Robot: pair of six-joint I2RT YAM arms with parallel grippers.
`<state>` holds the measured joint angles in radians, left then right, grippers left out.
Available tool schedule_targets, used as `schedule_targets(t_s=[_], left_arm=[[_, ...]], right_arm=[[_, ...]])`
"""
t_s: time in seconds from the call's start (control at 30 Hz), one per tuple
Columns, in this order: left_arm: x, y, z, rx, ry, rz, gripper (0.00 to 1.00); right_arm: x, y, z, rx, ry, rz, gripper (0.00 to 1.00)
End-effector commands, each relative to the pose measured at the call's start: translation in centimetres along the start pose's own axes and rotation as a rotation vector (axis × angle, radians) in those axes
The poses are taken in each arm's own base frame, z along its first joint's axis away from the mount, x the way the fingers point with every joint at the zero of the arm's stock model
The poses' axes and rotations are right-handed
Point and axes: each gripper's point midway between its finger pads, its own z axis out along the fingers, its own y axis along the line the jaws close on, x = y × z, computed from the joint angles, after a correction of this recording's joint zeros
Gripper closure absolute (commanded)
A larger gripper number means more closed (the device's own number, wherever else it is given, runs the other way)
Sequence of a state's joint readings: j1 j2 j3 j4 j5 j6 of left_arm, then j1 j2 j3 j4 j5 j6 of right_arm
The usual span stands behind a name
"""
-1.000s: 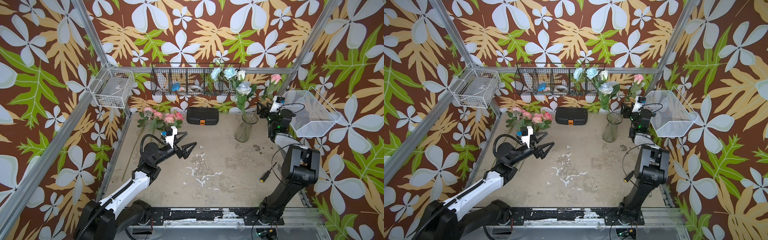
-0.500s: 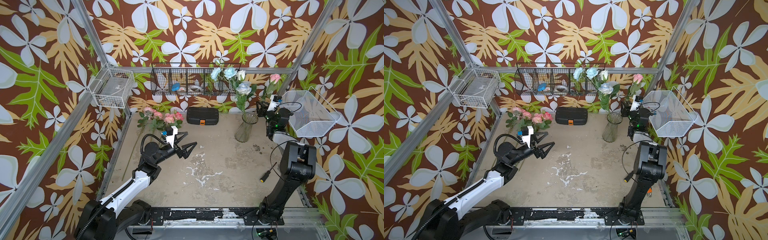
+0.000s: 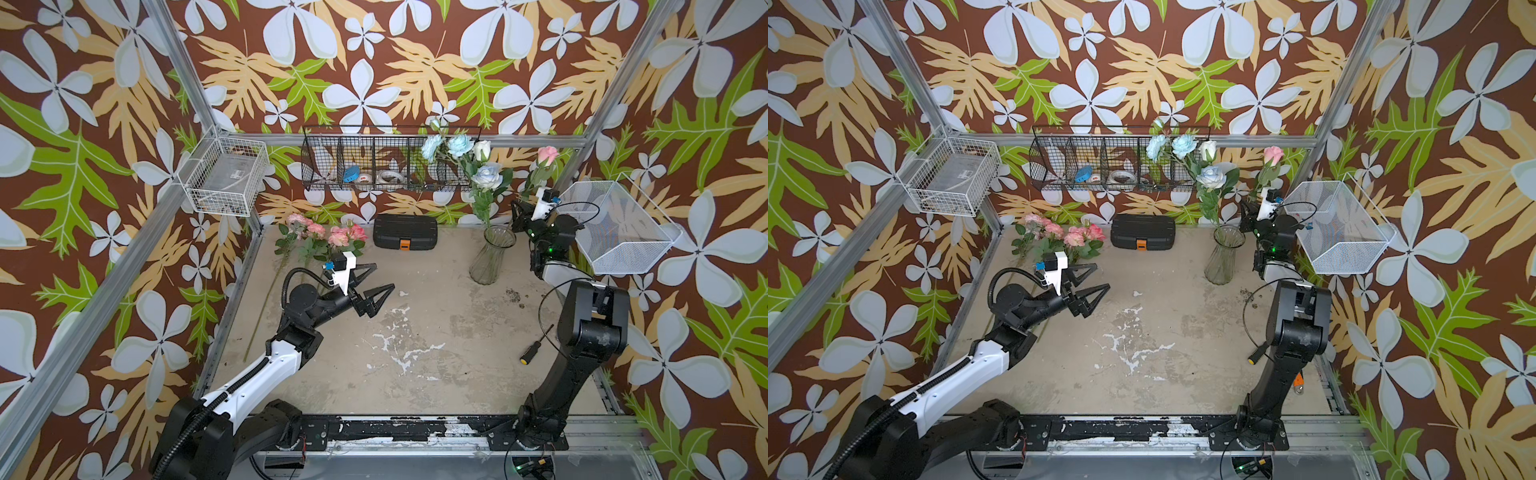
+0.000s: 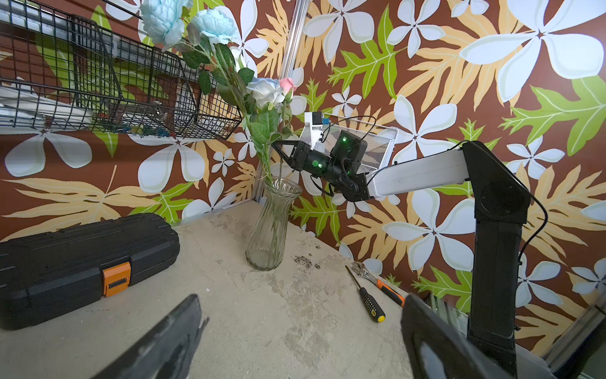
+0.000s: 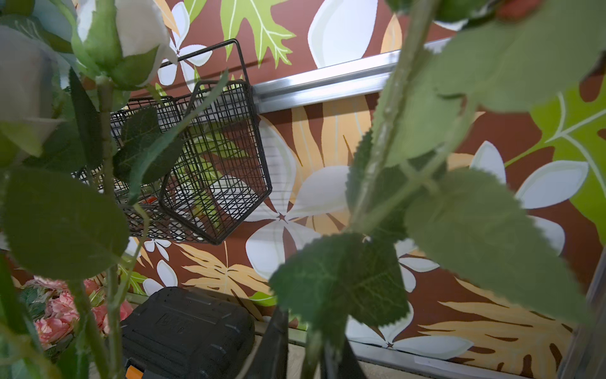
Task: Pick out pink flowers from the vase
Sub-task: Pick up the flower from the vase.
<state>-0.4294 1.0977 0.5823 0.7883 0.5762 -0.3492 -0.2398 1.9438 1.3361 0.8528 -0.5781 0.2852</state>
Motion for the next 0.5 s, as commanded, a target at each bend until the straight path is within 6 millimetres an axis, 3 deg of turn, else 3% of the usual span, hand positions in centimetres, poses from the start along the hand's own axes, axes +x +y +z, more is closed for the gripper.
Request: schedule_targets(t_s=[0.0,0.27,0.47], left_arm=[[-0.6,-0.4,0.0,0.016,-0.026,0.012,0.05],[-0.8,-0.5,-0.1,0.017,-0.033,0.012,0.05],[-0.6,-0.4,-0.2,0.01,-0.031,0.01,0.04]], right_arm=[[-1.5,0.8,0.0,-0.022,-0.04,-0.031,0.84],[-2.7,2.0,-0.5,-0.027,-0.048,-0.072,0.89],[-4.7,3.3,-1.6,-0.043,-0.081,-0.095,0.95]])
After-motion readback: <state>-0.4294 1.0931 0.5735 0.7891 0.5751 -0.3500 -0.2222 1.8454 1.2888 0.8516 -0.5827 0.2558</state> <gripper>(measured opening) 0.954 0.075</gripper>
